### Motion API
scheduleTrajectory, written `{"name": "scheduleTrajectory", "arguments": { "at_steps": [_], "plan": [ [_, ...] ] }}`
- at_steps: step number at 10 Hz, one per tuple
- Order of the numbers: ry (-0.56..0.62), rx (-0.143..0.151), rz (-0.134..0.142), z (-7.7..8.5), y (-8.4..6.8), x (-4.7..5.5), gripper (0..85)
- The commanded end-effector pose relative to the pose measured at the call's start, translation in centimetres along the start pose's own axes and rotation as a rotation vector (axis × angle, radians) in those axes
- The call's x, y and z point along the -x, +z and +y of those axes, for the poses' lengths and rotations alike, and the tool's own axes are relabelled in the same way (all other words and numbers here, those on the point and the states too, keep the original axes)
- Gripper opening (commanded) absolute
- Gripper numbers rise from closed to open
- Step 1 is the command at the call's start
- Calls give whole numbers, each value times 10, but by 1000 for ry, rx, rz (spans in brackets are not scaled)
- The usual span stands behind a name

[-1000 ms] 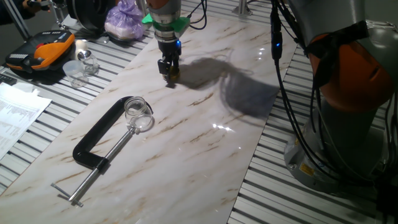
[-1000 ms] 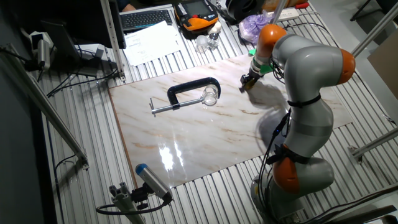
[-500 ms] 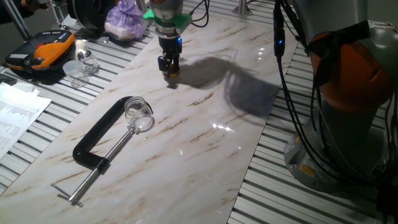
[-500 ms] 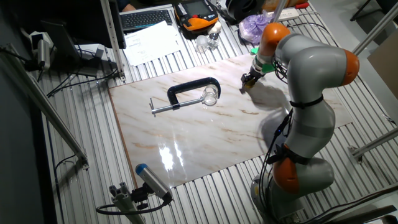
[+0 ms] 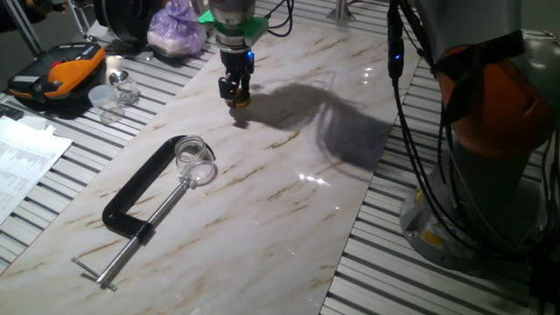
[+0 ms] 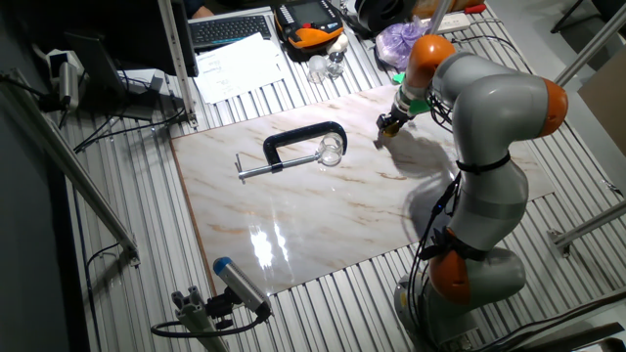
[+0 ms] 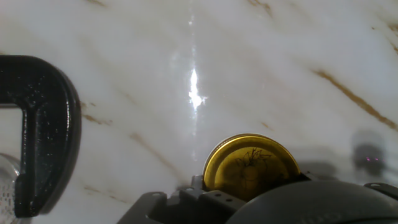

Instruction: Screw the lid onto the jar

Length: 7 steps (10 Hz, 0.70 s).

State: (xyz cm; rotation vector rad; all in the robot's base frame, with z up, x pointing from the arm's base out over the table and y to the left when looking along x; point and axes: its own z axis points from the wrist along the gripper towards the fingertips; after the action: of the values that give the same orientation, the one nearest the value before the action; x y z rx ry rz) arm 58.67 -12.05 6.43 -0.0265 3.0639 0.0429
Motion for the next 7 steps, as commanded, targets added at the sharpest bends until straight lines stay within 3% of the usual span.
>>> {"name": "scheduleTrajectory", "arguments": {
  "at_steps": [1, 4, 7],
  "plan": [
    [3, -3, -1, 2, -2, 0, 0],
    [-3, -20, 2, 13, -12, 2, 0],
    [25, -9, 9, 32, -20, 5, 0]
  ]
}}
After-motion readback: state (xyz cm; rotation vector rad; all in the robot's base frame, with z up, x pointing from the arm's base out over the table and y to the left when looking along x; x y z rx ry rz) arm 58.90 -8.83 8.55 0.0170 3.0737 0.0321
